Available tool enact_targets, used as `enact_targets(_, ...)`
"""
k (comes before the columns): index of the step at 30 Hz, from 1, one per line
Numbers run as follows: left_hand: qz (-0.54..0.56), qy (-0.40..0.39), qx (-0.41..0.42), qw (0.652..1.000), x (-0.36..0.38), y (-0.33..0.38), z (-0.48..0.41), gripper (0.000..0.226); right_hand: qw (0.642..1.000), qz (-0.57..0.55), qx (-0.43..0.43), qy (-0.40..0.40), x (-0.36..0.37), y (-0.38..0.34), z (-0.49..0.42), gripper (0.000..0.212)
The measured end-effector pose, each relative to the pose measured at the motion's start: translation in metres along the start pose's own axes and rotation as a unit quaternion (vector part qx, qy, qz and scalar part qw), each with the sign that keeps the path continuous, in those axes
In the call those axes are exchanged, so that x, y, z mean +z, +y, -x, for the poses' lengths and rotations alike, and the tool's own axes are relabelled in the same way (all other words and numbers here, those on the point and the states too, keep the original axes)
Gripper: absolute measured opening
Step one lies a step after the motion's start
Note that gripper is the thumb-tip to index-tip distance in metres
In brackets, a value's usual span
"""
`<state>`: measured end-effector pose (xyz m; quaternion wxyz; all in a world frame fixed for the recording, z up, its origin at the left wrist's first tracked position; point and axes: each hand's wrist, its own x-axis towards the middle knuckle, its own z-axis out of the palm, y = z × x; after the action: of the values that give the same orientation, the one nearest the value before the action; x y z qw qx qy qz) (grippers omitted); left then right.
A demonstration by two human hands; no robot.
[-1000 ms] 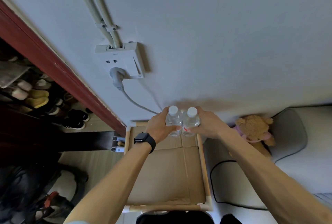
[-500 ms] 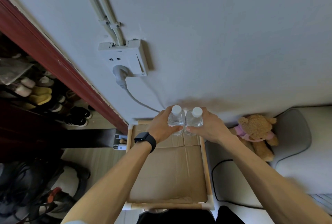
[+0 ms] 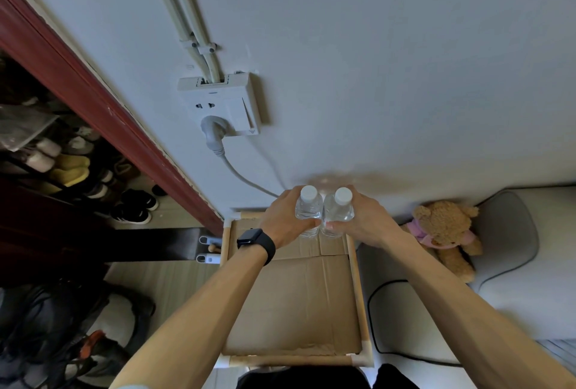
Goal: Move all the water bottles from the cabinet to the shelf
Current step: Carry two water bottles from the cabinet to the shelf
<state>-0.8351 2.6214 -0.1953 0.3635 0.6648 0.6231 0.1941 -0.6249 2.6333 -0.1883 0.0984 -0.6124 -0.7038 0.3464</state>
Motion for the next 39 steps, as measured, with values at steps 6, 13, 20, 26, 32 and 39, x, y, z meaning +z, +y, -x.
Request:
enact_targets(6,0.011,0.013,0.000,1.000,0.003,0.003,0.005,0.074,1.000,-0.016,0.001,-0.002,-0.002,0.000,0.002,0.077)
enact_targets(13,0.023,0.008,-0.008,1.000,0.000,0.002,0.009,0.083,0.999,-0.035,0.024,0.013,-0.003,0.006,0.009,0.090)
enact_targets(20,-0.007,0.011,-0.005,1.000,0.002,0.002,0.007,0.075,0.999,-0.032,0.023,0.027,-0.006,0.010,0.010,0.069)
enact_targets(26,-0.016,0.016,-0.008,1.000,-0.006,-0.007,0.006,0.070,0.999,-0.009,0.004,0.043,0.000,0.008,0.009,0.073)
enact_targets(32,-0.037,0.001,-0.008,0.999,-0.013,-0.008,0.004,0.068,0.999,-0.010,-0.007,0.036,0.009,-0.005,0.003,0.071)
enact_targets(39,-0.022,0.012,-0.009,1.000,-0.019,-0.021,0.009,0.069,0.999,0.007,-0.012,0.031,0.018,-0.017,-0.003,0.075)
